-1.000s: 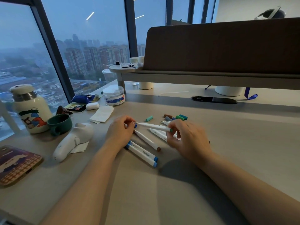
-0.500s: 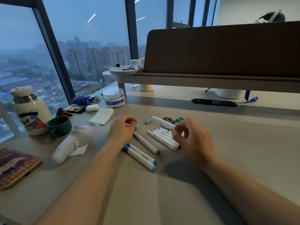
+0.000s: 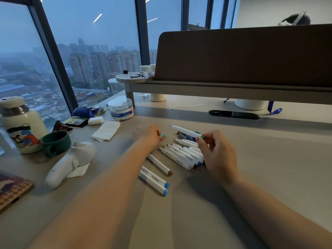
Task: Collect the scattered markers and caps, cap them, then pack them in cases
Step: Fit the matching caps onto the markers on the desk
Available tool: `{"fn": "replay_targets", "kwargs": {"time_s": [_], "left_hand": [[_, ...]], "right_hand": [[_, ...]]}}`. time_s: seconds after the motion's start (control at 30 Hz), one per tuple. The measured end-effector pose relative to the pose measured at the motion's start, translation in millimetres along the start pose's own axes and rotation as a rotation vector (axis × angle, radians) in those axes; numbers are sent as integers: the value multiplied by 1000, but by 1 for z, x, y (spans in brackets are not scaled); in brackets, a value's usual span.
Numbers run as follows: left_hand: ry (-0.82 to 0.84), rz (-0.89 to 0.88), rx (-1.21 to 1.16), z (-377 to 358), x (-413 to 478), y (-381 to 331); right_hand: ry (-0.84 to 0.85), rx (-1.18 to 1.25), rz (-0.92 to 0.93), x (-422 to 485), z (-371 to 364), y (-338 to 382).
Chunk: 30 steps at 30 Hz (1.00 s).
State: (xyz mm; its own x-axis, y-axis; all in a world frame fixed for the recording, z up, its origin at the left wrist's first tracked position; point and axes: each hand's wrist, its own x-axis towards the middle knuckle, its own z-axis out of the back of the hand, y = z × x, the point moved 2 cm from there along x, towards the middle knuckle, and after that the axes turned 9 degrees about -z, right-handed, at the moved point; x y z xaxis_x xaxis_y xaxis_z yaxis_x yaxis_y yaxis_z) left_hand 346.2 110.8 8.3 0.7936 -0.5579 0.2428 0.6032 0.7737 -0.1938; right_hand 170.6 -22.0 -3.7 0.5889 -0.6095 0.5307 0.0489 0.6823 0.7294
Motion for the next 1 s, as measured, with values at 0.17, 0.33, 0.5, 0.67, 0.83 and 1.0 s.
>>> {"fn": "replay_targets", "kwargs": {"time_s": [0.17, 0.33, 0.5, 0.67, 0.83, 1.0], "left_hand": [[-192, -46, -273, 16, -33, 4], [-236, -70, -745, 31, -83, 8], [-222, -40, -1007, 38, -98, 13], [-224, -73, -1026, 41, -99, 12], [-231, -114, -1018, 40, -99, 9], [-244, -163, -982, 39, -99, 8]], "right_hand": [[42, 226, -107, 2, 4, 0], [121, 508, -203, 0, 5, 7], [125, 585, -214, -3, 12, 10], [123, 587, -242, -3, 13, 10], [153, 577, -228, -4, 11, 11], [178, 565, -220, -6, 10, 13]]}}
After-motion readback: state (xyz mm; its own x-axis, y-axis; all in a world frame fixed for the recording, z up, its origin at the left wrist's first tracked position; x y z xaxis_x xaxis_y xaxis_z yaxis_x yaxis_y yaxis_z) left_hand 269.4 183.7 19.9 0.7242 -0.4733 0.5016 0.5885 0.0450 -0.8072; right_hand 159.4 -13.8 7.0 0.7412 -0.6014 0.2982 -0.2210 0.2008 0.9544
